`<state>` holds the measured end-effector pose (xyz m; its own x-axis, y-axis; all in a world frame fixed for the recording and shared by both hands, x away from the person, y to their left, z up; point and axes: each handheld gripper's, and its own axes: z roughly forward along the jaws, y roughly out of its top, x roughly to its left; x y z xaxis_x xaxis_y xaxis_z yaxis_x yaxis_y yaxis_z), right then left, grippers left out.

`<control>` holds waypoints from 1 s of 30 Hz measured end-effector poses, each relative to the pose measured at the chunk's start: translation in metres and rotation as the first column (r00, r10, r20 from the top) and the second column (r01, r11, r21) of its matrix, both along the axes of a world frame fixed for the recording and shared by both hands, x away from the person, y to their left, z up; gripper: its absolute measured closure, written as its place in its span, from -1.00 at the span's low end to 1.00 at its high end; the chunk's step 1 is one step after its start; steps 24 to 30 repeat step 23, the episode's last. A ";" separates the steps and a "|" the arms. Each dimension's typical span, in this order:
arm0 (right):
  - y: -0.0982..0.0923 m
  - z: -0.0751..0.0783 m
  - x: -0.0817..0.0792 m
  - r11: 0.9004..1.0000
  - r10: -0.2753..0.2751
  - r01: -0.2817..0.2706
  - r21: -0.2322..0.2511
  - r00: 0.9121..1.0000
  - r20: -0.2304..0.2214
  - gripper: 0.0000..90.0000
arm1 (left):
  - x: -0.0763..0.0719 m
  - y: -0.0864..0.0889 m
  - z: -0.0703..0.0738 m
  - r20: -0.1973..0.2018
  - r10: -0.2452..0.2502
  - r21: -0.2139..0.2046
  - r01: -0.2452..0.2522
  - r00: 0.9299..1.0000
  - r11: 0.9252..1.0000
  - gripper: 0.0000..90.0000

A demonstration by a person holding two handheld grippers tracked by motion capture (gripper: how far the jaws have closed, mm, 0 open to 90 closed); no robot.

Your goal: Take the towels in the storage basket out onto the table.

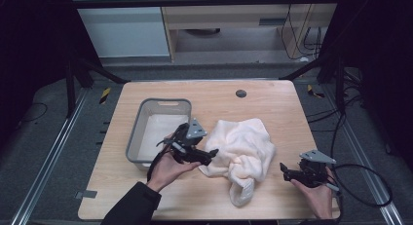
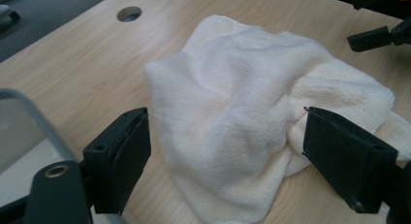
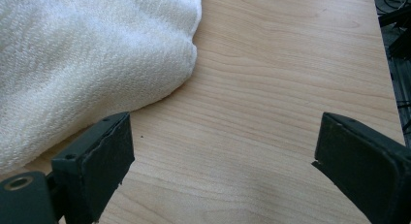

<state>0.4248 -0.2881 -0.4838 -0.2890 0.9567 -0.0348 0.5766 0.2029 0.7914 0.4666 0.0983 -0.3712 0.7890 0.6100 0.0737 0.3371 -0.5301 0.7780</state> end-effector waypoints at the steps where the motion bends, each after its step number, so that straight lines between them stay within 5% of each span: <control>1: 0.000 0.000 0.000 1.000 -0.001 0.001 0.000 1.000 0.001 -0.85 | -0.001 0.007 -0.001 0.004 0.011 -0.010 -0.011 1.000 1.000 -0.61; 7: -0.001 0.000 0.000 1.000 -0.002 0.002 0.007 1.000 0.004 -0.85 | -0.007 0.043 -0.001 0.037 0.085 -0.075 -0.082 0.996 0.994 -0.60; 15: 0.000 0.000 -0.001 1.000 -0.006 0.006 0.015 1.000 0.000 -0.85 | -0.017 0.084 -0.003 0.058 0.184 -0.124 -0.176 0.981 0.977 -0.60; 19: -0.001 0.001 -0.002 1.000 -0.006 0.006 0.015 1.000 0.004 -0.85 | -0.024 0.109 -0.008 0.064 0.243 -0.142 -0.232 0.968 0.962 -0.60; 23: -0.001 0.002 -0.003 1.000 -0.012 0.012 0.018 1.000 0.012 -0.85 | -0.031 0.137 -0.011 0.063 0.324 -0.183 -0.309 0.944 0.933 -0.60; 30: -0.001 0.002 -0.003 1.000 -0.012 0.012 0.018 1.000 0.012 -0.85 | -0.031 0.137 -0.011 0.063 0.324 -0.183 -0.309 0.944 0.933 -0.60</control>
